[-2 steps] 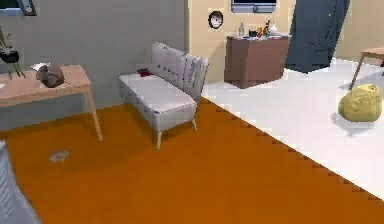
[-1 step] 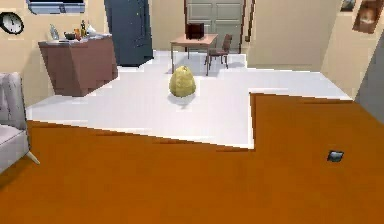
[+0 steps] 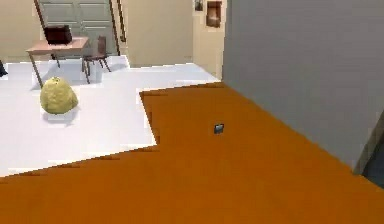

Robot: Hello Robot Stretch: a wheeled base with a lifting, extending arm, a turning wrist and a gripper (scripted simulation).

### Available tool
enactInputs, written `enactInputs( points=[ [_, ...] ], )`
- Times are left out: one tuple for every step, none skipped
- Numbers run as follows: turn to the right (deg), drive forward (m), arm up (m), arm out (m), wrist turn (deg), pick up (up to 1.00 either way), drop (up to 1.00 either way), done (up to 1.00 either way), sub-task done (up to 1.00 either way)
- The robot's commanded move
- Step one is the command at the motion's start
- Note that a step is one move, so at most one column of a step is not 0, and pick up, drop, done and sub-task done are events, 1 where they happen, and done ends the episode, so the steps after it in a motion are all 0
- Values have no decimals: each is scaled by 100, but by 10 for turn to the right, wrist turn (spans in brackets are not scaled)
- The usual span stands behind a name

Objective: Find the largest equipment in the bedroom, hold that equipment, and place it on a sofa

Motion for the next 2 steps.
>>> enactInputs(
  points=[
    [30, 0, 0, 0, 0, 0, 0, 0, 0],
    [450, 0, 0, 0, 0, 0, 0, 0, 0]
  ],
)
